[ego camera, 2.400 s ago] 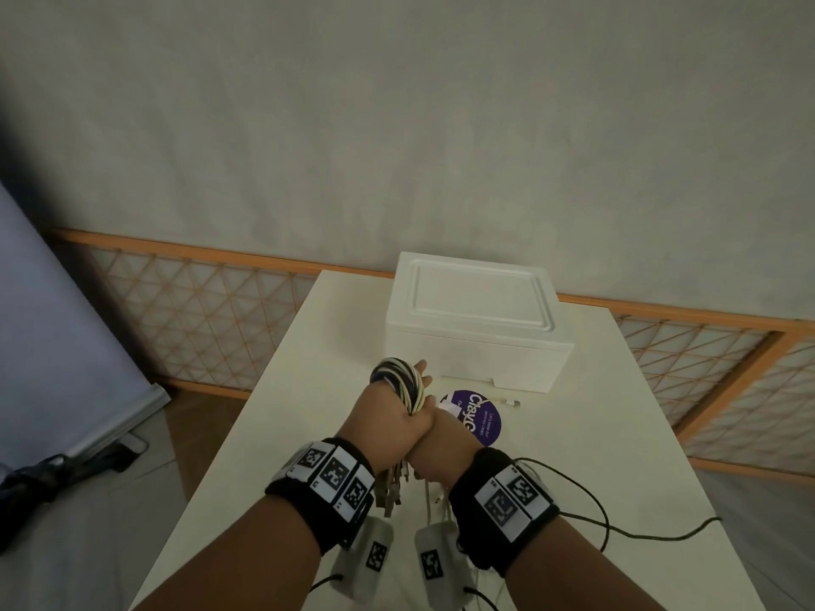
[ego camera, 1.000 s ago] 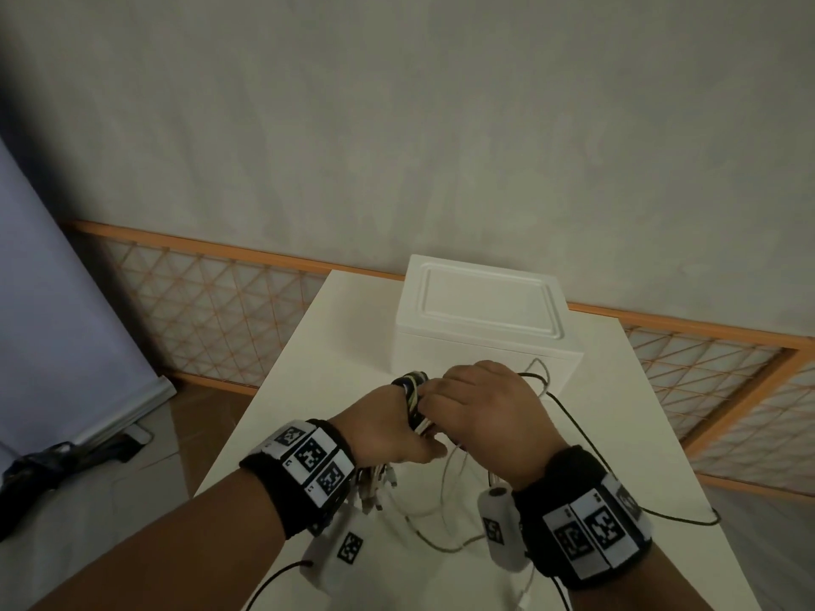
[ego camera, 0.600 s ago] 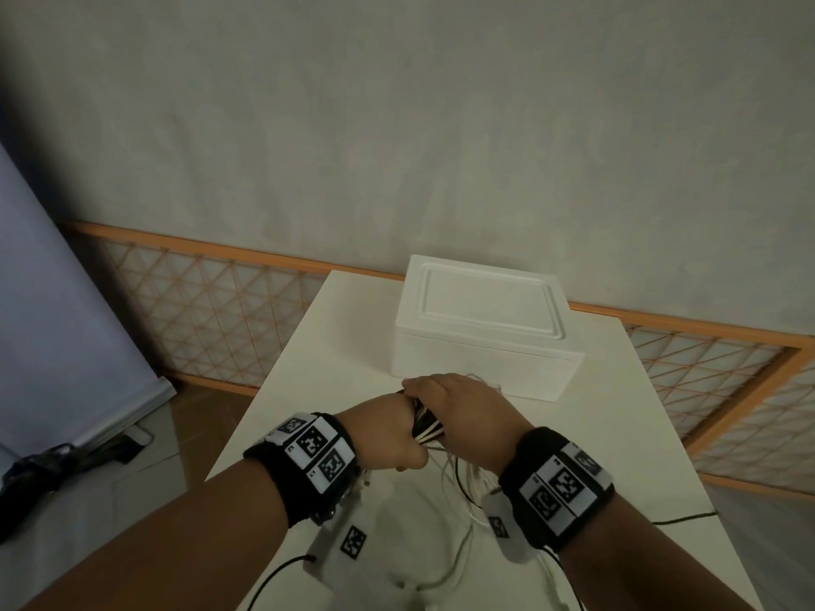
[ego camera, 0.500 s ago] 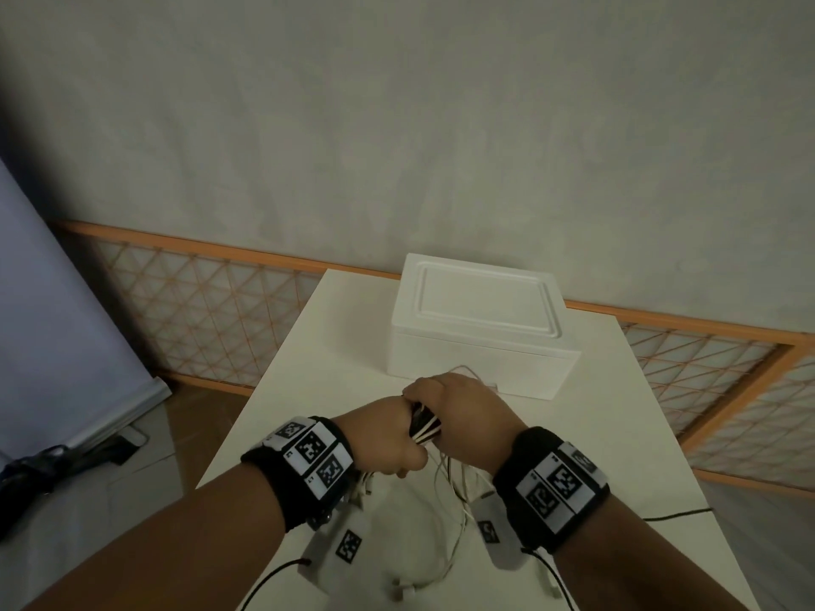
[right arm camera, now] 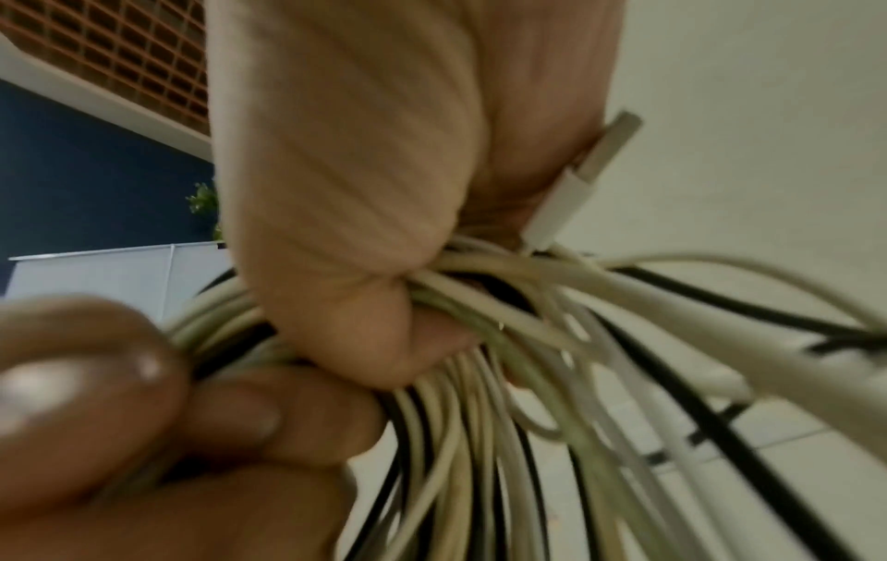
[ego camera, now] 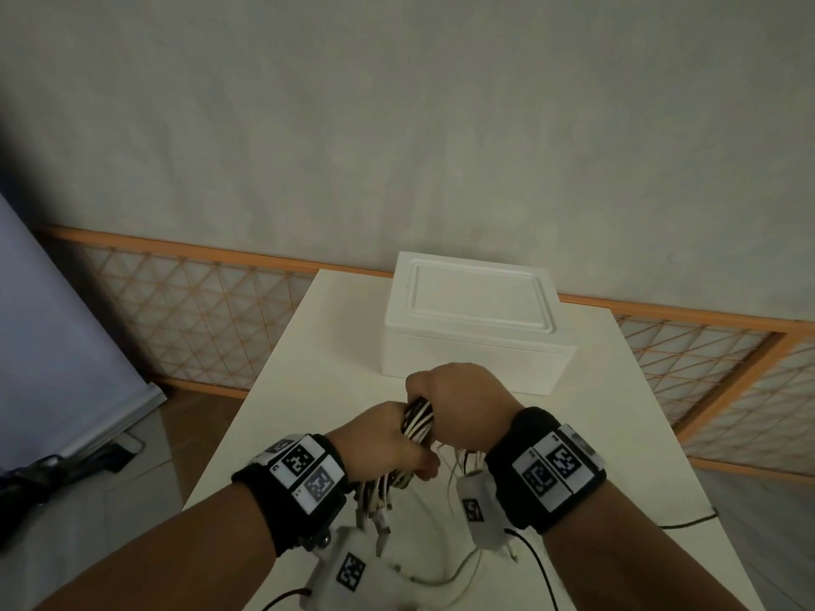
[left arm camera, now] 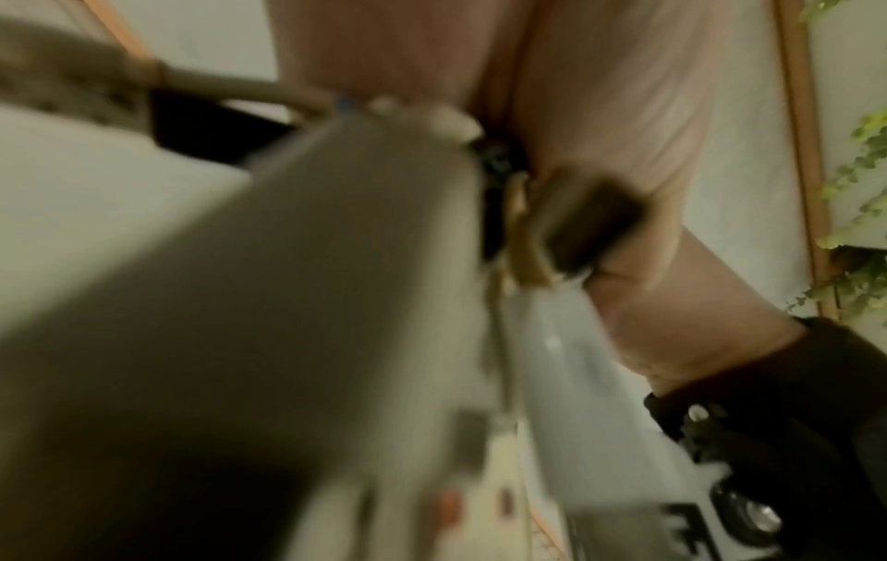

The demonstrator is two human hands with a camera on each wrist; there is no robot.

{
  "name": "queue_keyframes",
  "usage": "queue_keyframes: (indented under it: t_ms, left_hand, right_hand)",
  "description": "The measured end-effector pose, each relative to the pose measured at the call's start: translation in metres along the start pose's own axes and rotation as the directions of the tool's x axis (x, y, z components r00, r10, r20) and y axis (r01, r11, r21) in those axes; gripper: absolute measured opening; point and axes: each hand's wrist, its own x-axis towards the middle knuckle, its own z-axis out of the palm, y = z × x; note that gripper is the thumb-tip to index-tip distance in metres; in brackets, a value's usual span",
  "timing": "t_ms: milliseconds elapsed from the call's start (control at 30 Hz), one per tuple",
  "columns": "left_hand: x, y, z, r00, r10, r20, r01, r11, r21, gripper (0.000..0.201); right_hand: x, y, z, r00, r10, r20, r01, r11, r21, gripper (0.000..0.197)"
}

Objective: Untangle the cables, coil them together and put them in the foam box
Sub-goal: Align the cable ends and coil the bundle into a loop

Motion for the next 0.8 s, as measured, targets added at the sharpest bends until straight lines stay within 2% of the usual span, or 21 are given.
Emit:
queue_keyframes:
  t_ms: [67, 133, 167, 233, 267, 333, 400, 467, 533, 633, 700, 733, 767, 800]
  left_hand:
    - [-0.004, 0.000, -0.002, 1.000, -0.003, 0.028, 0.004, 1.000, -0.028, 0.012]
    - [-0.007, -0.002, -0.009, 0.998, 0.037, 0.048, -0.031, 0.993, -0.113, 0.013]
    - [-0.007, -0.004, -0.014, 0.998, 0.046, 0.038, -0.039, 0.983, -0.178, 0.013]
    - [-0.006, -0.004, -0.020, 0.999, 0.051, -0.003, -0.050, 0.963, -0.264, 0.012]
    - [-0.005, -0.004, -0.021, 0.998, 0.054, -0.020, -0.057, 0.957, -0.285, 0.011]
    - [-0.001, -0.005, -0.020, 0.997, 0.065, -0.037, -0.074, 0.952, -0.299, 0.010]
    - [0.003, -0.005, -0.018, 0.997, 0.061, -0.038, -0.069, 0.965, -0.252, 0.013]
    - [0.005, -0.007, -0.016, 0.998, 0.039, -0.052, -0.048, 0.982, -0.182, 0.021]
    - [0.005, -0.009, -0.016, 0.994, 0.012, -0.108, -0.027, 0.990, -0.139, 0.025]
    - [0.006, -0.012, -0.021, 0.969, -0.010, -0.247, 0.003, 1.000, -0.027, 0.020]
    - [0.005, -0.014, -0.028, 0.951, -0.005, -0.309, 0.018, 0.999, 0.040, 0.020]
    - [0.003, -0.014, -0.031, 0.944, -0.008, -0.331, 0.026, 0.998, 0.050, 0.020]
    - [0.002, -0.014, -0.035, 0.937, -0.013, -0.349, 0.034, 0.998, 0.054, 0.019]
    - [0.001, -0.014, -0.039, 0.931, -0.016, -0.365, 0.042, 0.997, 0.065, 0.021]
  right_hand:
    - [-0.003, 0.003, -0.003, 0.999, -0.049, -0.021, 0.050, 0.998, 0.025, 0.028]
    - [-0.009, 0.009, 0.001, 0.982, -0.038, -0.184, 0.055, 0.995, 0.089, 0.050]
    - [-0.012, 0.014, 0.006, 0.943, -0.031, -0.330, 0.059, 0.996, 0.074, 0.061]
    - [-0.019, 0.023, 0.021, 0.819, -0.061, -0.570, 0.045, 0.998, -0.041, 0.064]
    - [-0.021, 0.027, 0.029, 0.781, -0.065, -0.621, 0.017, 0.996, -0.082, 0.061]
    - [-0.022, 0.033, 0.047, 0.752, -0.008, -0.659, -0.057, 0.995, -0.077, 0.059]
    - [-0.023, 0.032, 0.064, 0.766, 0.121, -0.632, -0.139, 0.990, 0.020, 0.060]
    - [-0.023, 0.028, 0.076, 0.772, 0.262, -0.579, -0.199, 0.965, 0.172, 0.052]
    - [-0.024, 0.024, 0.085, 0.785, 0.373, -0.495, -0.243, 0.920, 0.308, 0.048]
    - [-0.026, 0.019, 0.098, 0.854, 0.431, -0.290, -0.324, 0.878, 0.352, 0.056]
    - [-0.030, 0.017, 0.104, 0.880, 0.473, -0.053, -0.400, 0.796, 0.454, 0.059]
    - [-0.032, 0.017, 0.105, 0.876, 0.479, 0.065, -0.443, 0.742, 0.503, 0.065]
    - [-0.035, 0.019, 0.105, 0.872, 0.474, 0.123, -0.459, 0.705, 0.541, 0.075]
    - [-0.037, 0.021, 0.103, 0.874, 0.474, 0.111, -0.447, 0.692, 0.567, 0.086]
